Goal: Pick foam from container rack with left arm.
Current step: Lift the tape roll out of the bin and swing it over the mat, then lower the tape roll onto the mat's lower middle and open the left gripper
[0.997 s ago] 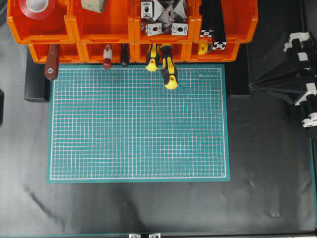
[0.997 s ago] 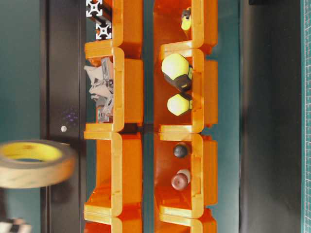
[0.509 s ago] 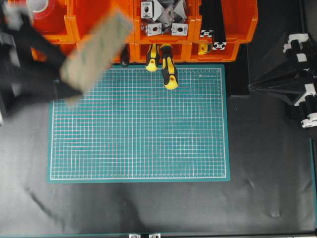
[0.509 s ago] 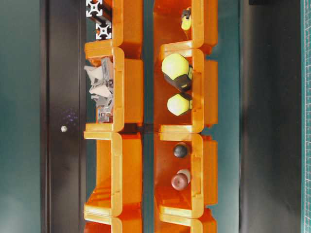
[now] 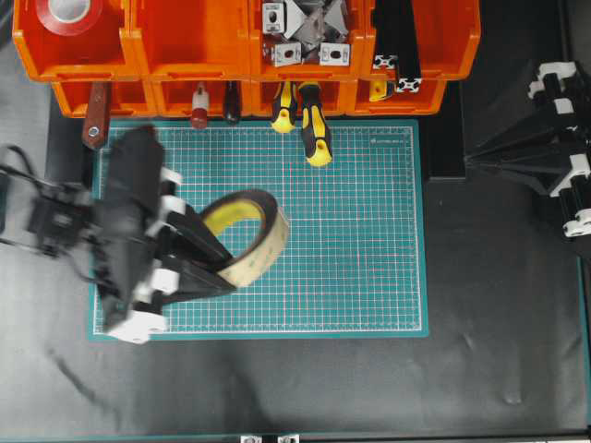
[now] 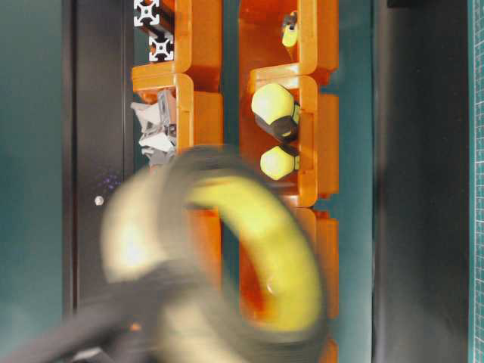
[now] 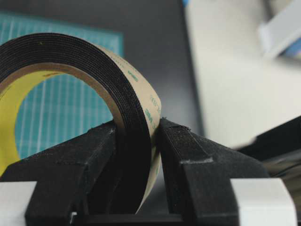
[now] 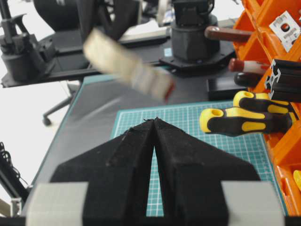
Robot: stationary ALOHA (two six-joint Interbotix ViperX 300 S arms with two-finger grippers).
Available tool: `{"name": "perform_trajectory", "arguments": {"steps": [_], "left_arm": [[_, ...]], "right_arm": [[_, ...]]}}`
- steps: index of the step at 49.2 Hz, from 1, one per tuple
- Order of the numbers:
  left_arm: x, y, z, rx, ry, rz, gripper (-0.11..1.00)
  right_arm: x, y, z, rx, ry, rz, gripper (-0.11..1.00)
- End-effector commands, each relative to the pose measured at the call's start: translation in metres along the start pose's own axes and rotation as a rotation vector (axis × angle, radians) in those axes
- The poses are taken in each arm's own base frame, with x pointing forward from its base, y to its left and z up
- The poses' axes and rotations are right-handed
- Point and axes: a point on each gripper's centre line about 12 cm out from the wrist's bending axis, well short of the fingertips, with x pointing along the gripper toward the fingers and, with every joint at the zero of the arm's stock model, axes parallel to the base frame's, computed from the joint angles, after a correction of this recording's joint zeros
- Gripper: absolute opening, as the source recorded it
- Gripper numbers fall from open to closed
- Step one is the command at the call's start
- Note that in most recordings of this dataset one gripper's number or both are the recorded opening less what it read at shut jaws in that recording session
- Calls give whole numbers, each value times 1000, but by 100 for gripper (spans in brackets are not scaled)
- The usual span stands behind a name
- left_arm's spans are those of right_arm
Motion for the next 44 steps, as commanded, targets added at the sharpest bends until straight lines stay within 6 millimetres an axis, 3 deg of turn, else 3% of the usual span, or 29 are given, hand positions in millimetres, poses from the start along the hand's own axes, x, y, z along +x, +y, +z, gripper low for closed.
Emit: {"name": "perform_trajectory", "arguments": {"steps": [1, 13, 44], "left_arm": [[11, 0, -1, 12, 19, 7, 27], [29, 4, -11, 21, 107, 49, 27], [35, 8, -16, 18, 132, 62, 27]], "right_arm": [[0, 2, 9, 6, -33, 6, 0], [0, 2, 11, 8, -38, 7, 0], [0, 2, 11, 8, -38, 7, 0]]}}
